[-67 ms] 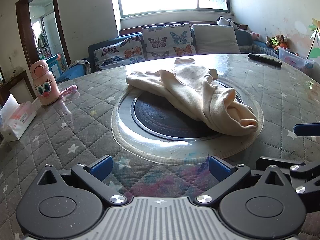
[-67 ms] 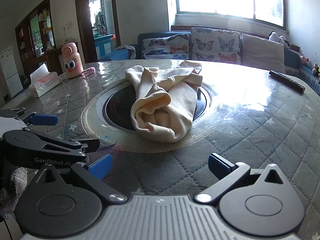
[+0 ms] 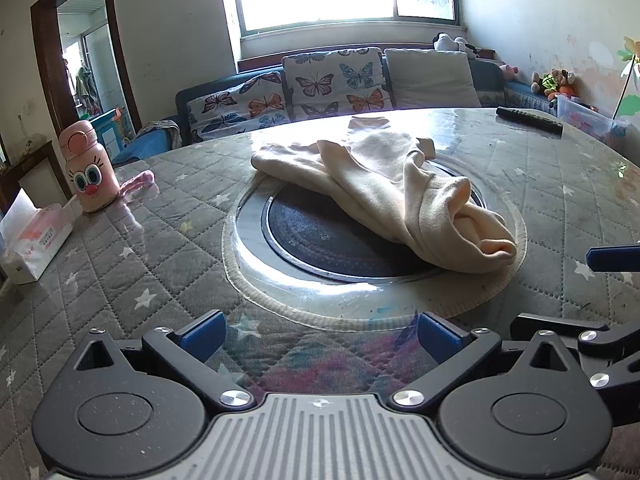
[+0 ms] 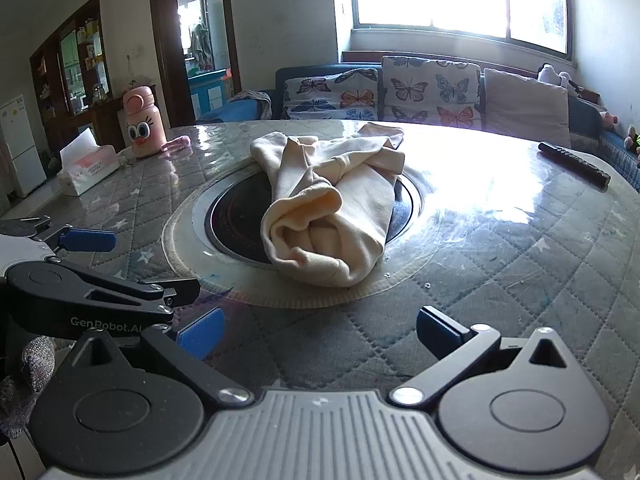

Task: Fold clothes
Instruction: 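Move both grippers toward the crumpled cream shirt on the table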

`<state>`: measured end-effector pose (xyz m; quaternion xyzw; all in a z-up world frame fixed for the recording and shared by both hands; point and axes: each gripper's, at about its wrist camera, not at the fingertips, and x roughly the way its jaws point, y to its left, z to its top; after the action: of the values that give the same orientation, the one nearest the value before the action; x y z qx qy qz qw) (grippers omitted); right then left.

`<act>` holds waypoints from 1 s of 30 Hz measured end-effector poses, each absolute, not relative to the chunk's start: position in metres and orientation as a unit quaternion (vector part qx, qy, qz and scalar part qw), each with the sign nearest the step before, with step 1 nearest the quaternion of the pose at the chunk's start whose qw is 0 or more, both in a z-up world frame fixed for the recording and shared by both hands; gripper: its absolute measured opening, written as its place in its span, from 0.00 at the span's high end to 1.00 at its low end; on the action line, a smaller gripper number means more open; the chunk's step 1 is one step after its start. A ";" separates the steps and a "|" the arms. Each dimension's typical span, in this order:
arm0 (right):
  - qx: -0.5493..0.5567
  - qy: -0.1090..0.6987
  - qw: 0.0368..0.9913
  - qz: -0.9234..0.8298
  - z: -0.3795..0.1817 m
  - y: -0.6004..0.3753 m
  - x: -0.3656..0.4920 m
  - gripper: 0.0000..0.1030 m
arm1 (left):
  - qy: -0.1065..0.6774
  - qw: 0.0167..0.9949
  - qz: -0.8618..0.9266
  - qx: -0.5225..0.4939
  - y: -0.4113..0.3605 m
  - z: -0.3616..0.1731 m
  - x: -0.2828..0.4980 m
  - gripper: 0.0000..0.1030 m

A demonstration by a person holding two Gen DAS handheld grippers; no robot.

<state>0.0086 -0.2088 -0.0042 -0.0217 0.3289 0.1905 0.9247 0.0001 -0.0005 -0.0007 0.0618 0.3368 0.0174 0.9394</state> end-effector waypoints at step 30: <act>-0.022 0.329 0.926 0.182 0.000 -0.208 0.033 0.00 | 0.332 0.940 0.015 0.079 -0.001 0.006 0.026 0.00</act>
<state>0.0331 -0.2084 0.0001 -0.0219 0.3286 0.1824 0.9264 0.0262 -0.0014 0.0061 0.0790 0.3316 0.0149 0.9400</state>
